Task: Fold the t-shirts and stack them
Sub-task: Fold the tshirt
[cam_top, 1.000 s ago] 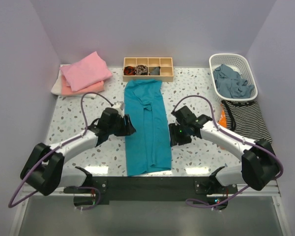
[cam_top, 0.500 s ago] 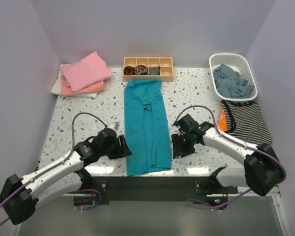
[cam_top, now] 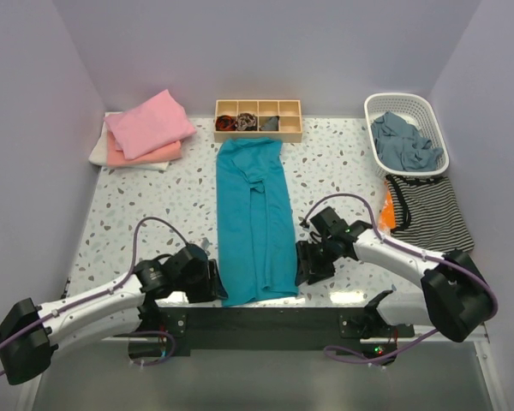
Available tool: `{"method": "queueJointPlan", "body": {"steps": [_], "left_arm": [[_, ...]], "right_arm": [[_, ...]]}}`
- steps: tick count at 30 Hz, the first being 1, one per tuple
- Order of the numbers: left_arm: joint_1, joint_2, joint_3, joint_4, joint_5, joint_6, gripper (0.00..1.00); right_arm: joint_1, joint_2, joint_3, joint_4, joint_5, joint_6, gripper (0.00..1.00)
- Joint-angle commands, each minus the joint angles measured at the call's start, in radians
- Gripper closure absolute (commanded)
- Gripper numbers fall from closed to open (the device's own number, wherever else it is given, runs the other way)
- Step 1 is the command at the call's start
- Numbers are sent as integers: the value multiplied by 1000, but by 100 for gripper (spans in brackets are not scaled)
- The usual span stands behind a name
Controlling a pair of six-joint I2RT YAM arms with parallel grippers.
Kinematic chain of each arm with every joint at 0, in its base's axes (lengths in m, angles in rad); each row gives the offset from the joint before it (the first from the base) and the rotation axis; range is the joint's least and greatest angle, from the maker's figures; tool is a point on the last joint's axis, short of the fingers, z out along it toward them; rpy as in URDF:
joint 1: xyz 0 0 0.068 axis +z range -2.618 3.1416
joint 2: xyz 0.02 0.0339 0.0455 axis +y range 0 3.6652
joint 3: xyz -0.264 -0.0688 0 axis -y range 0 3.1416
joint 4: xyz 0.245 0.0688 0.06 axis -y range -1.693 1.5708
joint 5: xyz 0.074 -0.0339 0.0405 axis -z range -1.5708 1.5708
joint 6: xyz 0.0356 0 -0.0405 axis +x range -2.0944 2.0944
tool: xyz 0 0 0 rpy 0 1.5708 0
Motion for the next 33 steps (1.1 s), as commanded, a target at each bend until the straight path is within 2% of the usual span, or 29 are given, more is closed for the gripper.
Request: {"method": "queueJointPlan", "body": {"steps": [1,10,13,15,18,21,22,25,33], "left_arm": [[-9,-3,-30,86,27,-40,45],[-21,49,-70,232,64,-26,52],[-21,68,-90,273,70,-33,57],[-23,72,-96,283,69,-34,64],[-24,78,-102,295,69,-34,72],[-26,89,-99,303,67,-29,82],[-26,91,-98,299,67,-26,90],[-27,74,-81,261,47,-19,100],[-26,39,95,109,-99,38,100]], "right_arm": [[-1,5,-26,84,-77,31,49],[2,68,-52,159,-133,40,50],[2,96,-63,194,-153,43,51],[2,101,-77,222,-164,52,53],[3,127,-80,259,-190,54,64],[3,151,-79,276,-204,47,87],[2,153,-79,282,-213,46,99],[3,118,-76,271,-212,38,100],[3,4,29,147,-124,-9,100]]}}
